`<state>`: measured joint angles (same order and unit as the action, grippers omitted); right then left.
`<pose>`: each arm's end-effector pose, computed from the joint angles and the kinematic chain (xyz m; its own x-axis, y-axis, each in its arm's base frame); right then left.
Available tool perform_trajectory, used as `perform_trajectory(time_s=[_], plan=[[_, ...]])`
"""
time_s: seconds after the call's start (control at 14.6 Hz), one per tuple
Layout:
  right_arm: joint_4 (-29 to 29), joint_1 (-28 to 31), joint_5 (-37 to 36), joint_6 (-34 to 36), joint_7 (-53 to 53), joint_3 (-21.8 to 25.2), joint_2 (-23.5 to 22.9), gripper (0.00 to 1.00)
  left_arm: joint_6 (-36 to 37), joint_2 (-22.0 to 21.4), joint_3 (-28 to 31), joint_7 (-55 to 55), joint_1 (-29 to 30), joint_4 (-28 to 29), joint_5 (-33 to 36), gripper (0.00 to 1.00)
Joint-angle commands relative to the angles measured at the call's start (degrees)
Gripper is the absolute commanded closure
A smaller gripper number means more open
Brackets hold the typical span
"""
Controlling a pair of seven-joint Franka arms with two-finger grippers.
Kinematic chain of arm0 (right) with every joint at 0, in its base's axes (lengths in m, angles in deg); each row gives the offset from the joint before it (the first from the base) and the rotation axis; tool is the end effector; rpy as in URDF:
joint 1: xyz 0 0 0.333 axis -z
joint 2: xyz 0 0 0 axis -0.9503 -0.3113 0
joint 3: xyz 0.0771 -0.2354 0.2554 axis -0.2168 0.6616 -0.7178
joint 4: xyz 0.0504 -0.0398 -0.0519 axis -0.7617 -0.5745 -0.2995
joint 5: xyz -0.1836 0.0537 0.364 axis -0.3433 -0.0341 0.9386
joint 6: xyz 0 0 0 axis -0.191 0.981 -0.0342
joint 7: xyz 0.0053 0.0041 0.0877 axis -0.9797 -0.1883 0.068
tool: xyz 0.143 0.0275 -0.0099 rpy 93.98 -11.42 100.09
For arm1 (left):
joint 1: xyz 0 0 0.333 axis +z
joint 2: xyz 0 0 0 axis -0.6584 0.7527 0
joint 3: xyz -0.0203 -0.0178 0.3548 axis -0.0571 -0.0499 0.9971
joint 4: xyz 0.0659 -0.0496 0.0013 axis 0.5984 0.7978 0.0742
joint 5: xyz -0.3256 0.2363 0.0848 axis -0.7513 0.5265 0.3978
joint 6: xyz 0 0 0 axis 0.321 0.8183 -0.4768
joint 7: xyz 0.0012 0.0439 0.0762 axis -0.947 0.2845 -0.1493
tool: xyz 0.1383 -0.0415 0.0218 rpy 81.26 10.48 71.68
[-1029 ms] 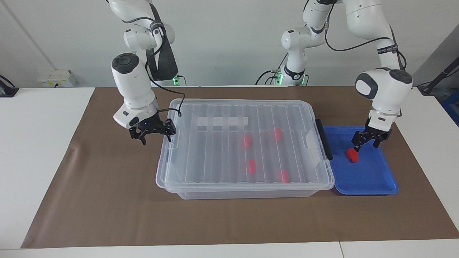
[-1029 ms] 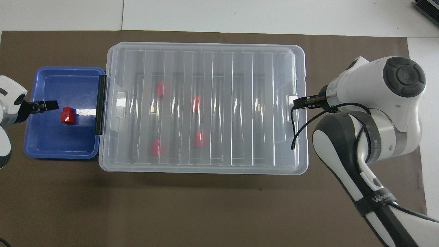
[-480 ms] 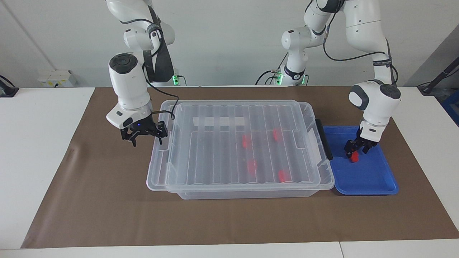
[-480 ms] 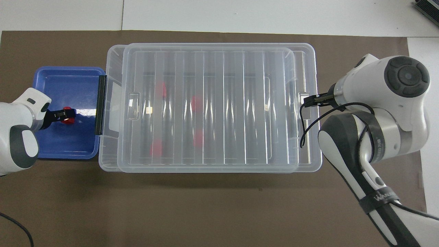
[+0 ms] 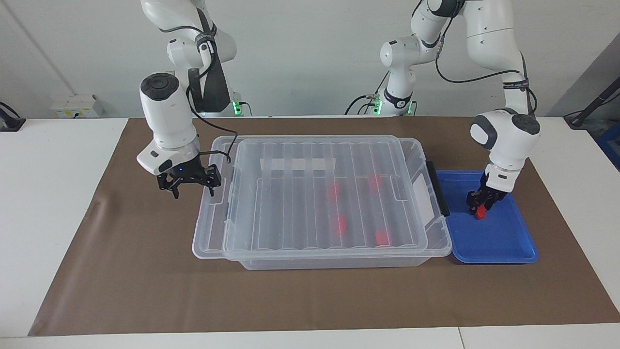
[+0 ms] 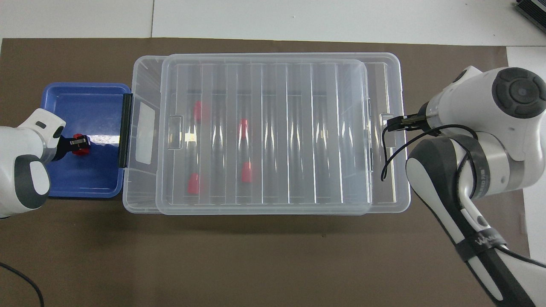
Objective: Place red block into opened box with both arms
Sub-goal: 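Slide the lid toward the right arm while the left gripper lifts the block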
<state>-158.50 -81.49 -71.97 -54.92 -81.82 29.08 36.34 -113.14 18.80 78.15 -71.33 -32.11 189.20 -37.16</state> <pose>0.6310 0.0595 0.4457 0.9911 0.0692 0.1141 0.0586 -0.9938 0.0941 0.6074 0.0976 0.2875 0.9622 0.1809 0.2037 0.1815 -0.9833 0.0155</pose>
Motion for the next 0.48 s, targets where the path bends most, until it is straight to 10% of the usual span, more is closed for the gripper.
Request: perform_trajectory(time_s=[0.0, 0.41], plan=[[-0.18, 1.72, -2.74, 1.04, -1.09, -0.26, -0.04, 0.00, 8.55, -1.00, 0.37, 2.44, -2.38, -5.28, -0.46, 0.91], [0.17, 3.30, -5.19, 2.89, -1.00, -0.18, 0.14, 0.00, 40.26, -4.69, 0.02, 8.43, -6.25, -26.89, -0.28, 0.88]])
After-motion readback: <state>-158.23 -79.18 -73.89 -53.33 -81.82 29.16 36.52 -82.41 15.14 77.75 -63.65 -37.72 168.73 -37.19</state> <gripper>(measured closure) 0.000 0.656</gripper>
